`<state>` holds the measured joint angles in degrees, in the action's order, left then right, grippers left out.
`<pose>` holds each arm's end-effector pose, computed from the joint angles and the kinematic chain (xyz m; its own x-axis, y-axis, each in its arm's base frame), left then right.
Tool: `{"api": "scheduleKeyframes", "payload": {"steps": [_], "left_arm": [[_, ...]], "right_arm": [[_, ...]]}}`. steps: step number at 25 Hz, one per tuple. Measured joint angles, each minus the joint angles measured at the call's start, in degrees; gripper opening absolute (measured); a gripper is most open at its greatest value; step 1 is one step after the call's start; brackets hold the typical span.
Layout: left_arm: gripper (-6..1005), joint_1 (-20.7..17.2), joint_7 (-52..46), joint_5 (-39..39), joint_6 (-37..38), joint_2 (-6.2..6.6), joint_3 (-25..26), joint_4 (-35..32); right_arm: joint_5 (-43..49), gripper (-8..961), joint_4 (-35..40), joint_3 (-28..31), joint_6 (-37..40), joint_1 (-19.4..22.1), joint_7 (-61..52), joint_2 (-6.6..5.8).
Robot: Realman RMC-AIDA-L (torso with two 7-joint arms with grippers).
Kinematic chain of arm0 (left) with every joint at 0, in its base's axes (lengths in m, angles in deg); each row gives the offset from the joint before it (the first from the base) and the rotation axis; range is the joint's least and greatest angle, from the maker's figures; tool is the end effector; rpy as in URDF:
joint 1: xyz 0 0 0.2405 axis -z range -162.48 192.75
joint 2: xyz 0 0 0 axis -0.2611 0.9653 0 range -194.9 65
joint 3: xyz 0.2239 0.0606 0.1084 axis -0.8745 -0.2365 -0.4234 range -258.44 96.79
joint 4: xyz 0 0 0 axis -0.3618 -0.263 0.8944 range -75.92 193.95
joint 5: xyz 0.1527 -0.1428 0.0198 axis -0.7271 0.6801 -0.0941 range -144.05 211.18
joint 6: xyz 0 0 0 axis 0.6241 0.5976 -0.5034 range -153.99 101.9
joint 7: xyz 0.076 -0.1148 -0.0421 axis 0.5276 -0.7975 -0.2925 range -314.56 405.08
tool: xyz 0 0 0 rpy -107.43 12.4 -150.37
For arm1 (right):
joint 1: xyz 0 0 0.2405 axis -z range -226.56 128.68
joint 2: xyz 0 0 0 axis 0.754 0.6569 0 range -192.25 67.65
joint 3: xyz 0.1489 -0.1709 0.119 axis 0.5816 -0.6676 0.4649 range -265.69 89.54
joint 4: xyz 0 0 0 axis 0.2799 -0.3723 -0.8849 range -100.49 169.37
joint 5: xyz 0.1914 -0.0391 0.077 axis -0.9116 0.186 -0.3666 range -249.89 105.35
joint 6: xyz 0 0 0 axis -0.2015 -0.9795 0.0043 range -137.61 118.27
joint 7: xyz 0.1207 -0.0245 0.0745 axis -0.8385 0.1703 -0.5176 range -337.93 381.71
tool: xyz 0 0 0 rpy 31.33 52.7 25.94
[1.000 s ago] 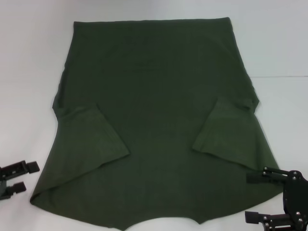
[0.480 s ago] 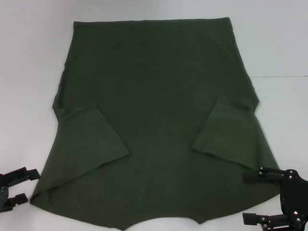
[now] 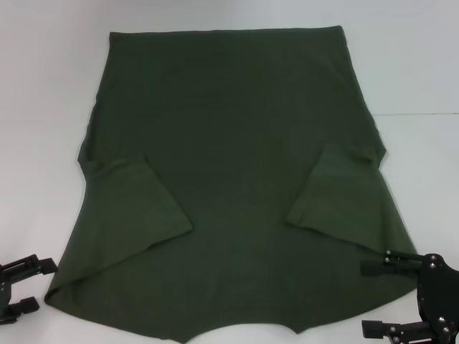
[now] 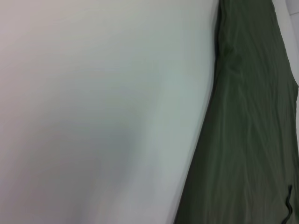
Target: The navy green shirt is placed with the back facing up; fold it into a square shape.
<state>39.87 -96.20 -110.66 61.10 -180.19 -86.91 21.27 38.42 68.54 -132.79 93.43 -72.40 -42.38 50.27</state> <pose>-0.3856 0.2744 0.0561 -0.3573 0.7855 0.5053 0.9333 0.2800 0.2247 0.2934 0.2738 0.0284 0.8480 -0.1828 -0.4975 -0.2512 -0.9651 -0.0737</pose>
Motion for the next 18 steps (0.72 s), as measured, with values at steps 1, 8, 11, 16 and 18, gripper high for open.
{"api": "scheduleKeyframes", "payload": {"steps": [1,8,11,16,18], "left_arm": [[947,0.04,-0.18,0.0,-0.02,0.01,-0.08,0.01],[947,0.85,-1.06,0.0,-0.17,0.12,-0.58,0.37],[948,1.21,-1.29,0.0,-0.75,0.24,-0.86,1.08],[948,1.3,-1.5,-0.25,-1.53,0.29,-1.53,1.2],[948,1.3,-1.48,-0.5,-1.44,0.29,-1.37,1.04]], "right_arm": [[0.0,930,0.0,-0.02,0.0,0.0,0.0,0.02],[-0.01,930,-0.08,0.07,0.0,0.0,0.01,0.15],[-0.02,930,-0.09,0.1,0.0,-0.04,0.0,0.21],[-0.05,930,-0.13,0.14,-0.01,-0.16,-0.1,0.23],[-0.05,930,-0.17,0.15,-0.01,-0.2,-0.11,0.22]]}}
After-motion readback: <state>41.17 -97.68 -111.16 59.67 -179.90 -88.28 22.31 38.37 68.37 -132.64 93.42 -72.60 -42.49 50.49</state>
